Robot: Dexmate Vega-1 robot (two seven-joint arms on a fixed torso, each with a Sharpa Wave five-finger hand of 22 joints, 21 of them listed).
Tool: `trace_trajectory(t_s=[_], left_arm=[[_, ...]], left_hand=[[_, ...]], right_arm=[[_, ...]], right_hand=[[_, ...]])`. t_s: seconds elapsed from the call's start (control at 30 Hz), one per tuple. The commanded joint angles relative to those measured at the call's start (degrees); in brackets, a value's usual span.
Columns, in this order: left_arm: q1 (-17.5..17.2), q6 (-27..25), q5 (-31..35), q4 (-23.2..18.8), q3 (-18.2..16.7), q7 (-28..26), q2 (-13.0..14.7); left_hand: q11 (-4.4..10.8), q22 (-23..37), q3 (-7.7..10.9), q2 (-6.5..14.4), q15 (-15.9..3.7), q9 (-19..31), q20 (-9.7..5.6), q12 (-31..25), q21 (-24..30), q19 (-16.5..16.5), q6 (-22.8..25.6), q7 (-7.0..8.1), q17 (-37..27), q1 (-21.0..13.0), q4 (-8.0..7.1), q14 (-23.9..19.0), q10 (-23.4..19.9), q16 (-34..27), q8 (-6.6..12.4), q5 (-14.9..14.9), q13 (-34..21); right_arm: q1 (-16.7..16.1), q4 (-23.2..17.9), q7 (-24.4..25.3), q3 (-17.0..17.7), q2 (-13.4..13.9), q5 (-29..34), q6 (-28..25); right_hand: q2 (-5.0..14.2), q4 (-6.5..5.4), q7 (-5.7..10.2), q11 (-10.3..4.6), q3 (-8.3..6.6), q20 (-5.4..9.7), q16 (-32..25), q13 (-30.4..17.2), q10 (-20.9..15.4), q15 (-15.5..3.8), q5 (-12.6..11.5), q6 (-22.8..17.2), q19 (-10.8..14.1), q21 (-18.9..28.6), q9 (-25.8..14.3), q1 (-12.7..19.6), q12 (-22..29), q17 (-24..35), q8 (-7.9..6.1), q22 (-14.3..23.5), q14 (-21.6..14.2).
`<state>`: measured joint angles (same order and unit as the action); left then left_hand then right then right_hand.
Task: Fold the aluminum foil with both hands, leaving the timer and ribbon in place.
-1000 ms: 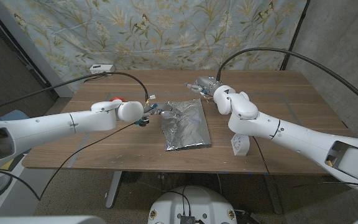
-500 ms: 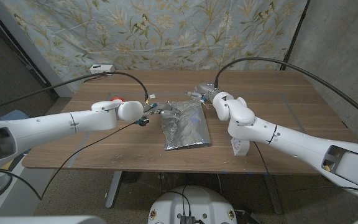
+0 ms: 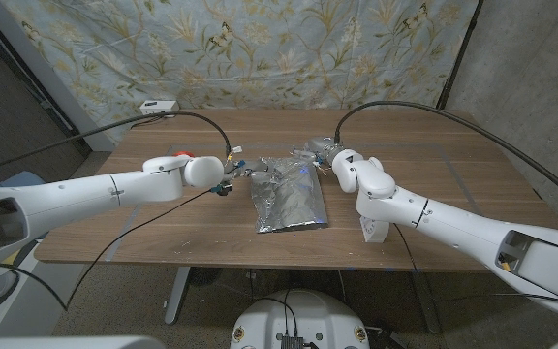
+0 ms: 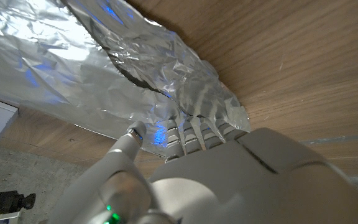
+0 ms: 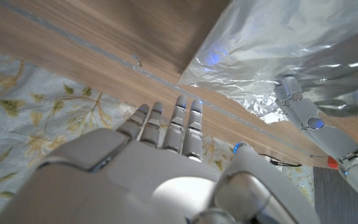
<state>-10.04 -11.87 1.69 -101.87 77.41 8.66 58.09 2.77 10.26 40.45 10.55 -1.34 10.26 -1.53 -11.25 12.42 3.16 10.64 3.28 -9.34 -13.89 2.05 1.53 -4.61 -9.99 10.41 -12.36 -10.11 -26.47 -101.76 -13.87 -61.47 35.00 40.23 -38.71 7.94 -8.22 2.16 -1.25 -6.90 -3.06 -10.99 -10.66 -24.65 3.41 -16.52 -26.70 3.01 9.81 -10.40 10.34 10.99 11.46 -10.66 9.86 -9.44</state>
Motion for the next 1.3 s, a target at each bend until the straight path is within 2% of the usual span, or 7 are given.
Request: trace_trajectory(t_s=[0.03,0.93,1.1,1.3], left_arm=[[0.1,0.9,-0.5,1.3,-0.3,0.3,-0.4],[0.4,4.4,-1.2,6.1,-0.6,1.5,-2.2],[0.3,4.0,-1.4,6.3,-0.8,1.4,-2.4],[0.3,3.9,-1.4,6.4,-0.8,1.5,-2.7]], left_hand=[[-0.02,0.1,-0.24,0.0,0.04,0.2,0.0,0.0,-0.3,-0.3,0.1,0.08,-0.1,-0.9,0.05,-0.1,-0.2,-0.1,0.16,0.0,-0.2],[0.01,0.1,-0.36,0.0,0.08,0.2,-0.02,0.0,-0.3,-0.3,0.2,0.18,-0.1,-1.1,0.03,-0.2,-0.2,-0.1,0.17,0.0,-0.2],[0.01,0.1,-0.38,0.0,0.09,0.2,-0.02,0.0,-0.3,-0.3,0.2,0.07,-0.1,-1.1,0.02,-0.2,-0.2,-0.1,0.17,0.0,-0.2],[0.01,0.1,-0.41,0.0,0.11,0.2,-0.01,0.0,-0.4,-0.3,0.1,0.04,-0.1,-1.2,0.01,-0.2,-0.2,-0.1,0.13,0.0,-0.2]], right_arm=[[0.1,3.6,-0.3,0.0,-1.3,-0.2,2.0],[0.8,10.2,-0.8,-0.7,-3.5,-1.8,4.6],[0.5,10.1,-0.2,-0.4,-3.1,-1.9,5.1],[0.0,7.6,0.4,0.4,-1.9,-1.9,5.5]], right_hand=[[1.03,-0.03,0.02,0.07,-0.27,0.03,-0.3,0.0,-0.5,-0.28,0.2,-0.2,-0.2,0.5,-0.2,-0.5,0.1,-0.1,-0.38,-0.1,-0.3],[0.99,0.27,0.03,0.06,-1.04,0.11,-0.4,0.0,-0.1,-0.25,0.6,0.4,-0.5,0.8,-0.3,-0.4,-0.2,-0.2,-0.34,-0.1,0.3],[0.99,0.32,0.02,0.02,-1.19,0.16,-0.4,0.0,0.0,-0.24,0.6,0.5,-0.5,0.8,-0.3,-0.3,-0.2,-0.2,-0.34,-0.1,0.3],[0.97,0.39,0.06,0.17,-1.37,0.17,-0.5,0.0,-0.1,-0.33,0.7,0.5,-0.5,0.8,-0.3,-0.3,-0.2,-0.2,-0.4,-0.1,0.2]])
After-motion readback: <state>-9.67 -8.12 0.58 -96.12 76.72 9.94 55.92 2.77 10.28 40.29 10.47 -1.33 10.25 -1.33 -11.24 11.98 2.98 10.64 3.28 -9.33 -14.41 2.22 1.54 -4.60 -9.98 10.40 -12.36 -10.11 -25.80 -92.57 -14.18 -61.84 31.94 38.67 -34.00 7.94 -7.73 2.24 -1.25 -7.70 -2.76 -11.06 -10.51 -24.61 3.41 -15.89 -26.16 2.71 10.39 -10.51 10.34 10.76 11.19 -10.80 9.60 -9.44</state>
